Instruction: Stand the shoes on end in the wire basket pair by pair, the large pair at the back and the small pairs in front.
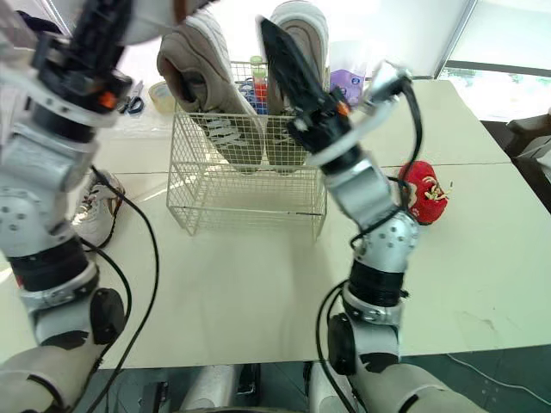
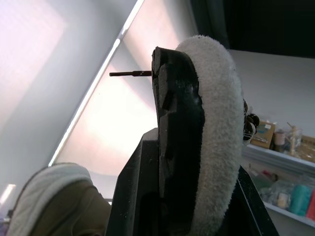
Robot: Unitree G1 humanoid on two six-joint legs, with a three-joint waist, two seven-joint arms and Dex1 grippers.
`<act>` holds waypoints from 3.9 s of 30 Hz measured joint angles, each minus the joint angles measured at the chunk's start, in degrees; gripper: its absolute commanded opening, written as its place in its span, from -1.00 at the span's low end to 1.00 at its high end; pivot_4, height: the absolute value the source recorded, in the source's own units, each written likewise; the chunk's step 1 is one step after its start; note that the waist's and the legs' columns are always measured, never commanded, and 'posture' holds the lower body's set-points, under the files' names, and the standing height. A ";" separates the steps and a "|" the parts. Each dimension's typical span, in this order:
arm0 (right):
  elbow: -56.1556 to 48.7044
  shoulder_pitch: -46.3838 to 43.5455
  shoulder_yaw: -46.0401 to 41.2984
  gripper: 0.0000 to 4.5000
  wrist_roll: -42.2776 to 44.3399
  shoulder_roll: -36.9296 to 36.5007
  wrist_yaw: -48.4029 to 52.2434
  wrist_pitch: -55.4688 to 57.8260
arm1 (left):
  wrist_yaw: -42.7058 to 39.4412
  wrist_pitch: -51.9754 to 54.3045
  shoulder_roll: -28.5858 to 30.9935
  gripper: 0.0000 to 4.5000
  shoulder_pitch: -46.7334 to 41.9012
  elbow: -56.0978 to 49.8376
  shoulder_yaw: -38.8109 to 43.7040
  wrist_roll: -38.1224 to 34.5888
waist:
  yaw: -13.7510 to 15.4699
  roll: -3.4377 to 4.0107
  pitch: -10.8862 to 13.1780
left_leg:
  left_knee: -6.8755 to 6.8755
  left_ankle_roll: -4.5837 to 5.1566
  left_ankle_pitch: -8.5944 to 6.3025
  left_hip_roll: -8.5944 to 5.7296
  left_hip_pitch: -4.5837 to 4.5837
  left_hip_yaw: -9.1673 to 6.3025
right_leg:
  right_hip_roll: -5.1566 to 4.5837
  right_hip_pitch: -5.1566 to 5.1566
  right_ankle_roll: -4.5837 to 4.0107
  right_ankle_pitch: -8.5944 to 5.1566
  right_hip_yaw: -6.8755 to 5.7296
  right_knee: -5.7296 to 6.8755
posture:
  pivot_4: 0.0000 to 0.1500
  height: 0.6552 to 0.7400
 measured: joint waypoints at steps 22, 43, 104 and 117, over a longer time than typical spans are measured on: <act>3.14 -3.69 2.83 -0.63 -6.82 -2.74 0.41 -8.60 | -3.24 -1.12 -2.39 0.20 5.97 -1.50 -3.77 3.41 | -0.01 -0.04 -0.02 | 0.10 0.09 -0.05 0.07 0.01 -0.14 | 0.19 0.12 0.00 -0.01 0.07 -0.07 | 1.00 1.00; 24.56 -14.73 9.79 -0.63 -28.45 -44.95 43.32 -11.65 | -10.34 10.51 31.66 0.44 25.32 -15.22 -1.02 14.65 | -0.16 0.02 0.04 | -0.14 0.15 -0.11 0.10 -0.04 -0.08 | 0.19 0.10 -0.18 -0.13 0.11 -0.61 | 1.00 1.00; -2.04 -2.31 15.06 1.00 -26.04 -51.76 56.41 11.89 | -2.95 22.30 48.72 0.97 26.52 19.80 -1.15 39.95 | 1.36 -0.08 0.03 | -0.70 -0.01 -0.05 0.06 -0.08 0.10 | 0.10 -0.20 -0.07 0.04 0.11 -0.77 | 1.00 1.00; -6.52 3.39 19.33 1.00 -29.69 -52.99 58.56 8.93 | -10.46 20.70 38.88 0.97 6.32 39.83 -19.16 58.22 | 1.35 -0.26 0.03 | -0.70 -0.11 0.05 0.09 -0.07 0.19 | 0.16 -0.22 -0.05 0.06 0.12 -0.68 | 1.00 1.00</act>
